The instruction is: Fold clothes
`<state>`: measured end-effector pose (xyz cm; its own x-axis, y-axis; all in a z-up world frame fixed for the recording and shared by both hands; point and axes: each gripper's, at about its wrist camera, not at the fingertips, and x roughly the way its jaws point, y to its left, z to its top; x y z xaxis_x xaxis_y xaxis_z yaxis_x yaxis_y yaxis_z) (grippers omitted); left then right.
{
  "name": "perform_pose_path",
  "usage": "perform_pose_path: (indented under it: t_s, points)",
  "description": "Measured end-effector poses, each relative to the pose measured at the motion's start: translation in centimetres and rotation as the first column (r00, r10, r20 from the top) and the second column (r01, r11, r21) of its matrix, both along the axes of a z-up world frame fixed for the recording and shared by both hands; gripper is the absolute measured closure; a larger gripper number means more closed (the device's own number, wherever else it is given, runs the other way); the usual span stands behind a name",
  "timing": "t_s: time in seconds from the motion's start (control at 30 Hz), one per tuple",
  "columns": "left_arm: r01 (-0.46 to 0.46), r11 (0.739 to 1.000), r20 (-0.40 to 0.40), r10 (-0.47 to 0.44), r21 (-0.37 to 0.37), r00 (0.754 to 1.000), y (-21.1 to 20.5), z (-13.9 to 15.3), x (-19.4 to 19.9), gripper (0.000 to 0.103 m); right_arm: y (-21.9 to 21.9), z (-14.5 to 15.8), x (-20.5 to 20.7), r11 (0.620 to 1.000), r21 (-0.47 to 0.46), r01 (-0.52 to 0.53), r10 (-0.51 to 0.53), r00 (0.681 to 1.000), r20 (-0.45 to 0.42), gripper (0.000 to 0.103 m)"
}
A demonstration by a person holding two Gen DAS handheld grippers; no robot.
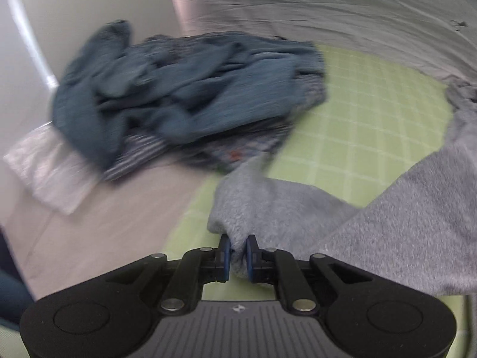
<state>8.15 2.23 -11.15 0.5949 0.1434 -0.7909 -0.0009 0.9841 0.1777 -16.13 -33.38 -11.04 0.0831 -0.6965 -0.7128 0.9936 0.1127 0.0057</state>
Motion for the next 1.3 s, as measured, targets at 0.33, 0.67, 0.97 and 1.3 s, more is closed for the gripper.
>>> perform_pose_path:
  t_s: [0.33, 0.67, 0.97, 1.3]
  points:
    - [-0.341, 0.939, 0.044, 0.339, 0.052, 0.94, 9.9, 0.8, -2.4, 0.091, 0.3, -0.1, 0.1, 1.0, -0.015, 0.009, -0.009, 1.0, 0.002, 0.0]
    - [-0.32, 0.947, 0.047, 0.318, 0.029, 0.947, 8.9, 1.5, -3.1, 0.066, 0.1, 0.1, 0.2, 1.0, -0.002, 0.018, -0.018, 1.0, 0.004, 0.0]
    - [-0.107, 0.994, 0.115, 0.109, -0.026, 0.987, 1.5, 3.8, -0.6, 0.052, -1.2, 2.4, -0.8, 0.999, 0.042, 0.004, -0.005, 1.0, 0.016, 0.001]
    - [0.2, 0.978, 0.018, -0.199, -0.062, 0.98, -11.5, 1.7, 1.9, 0.051, -5.5, 4.2, -5.4, 0.998, 0.044, 0.035, -0.035, 0.999, 0.003, 0.001]
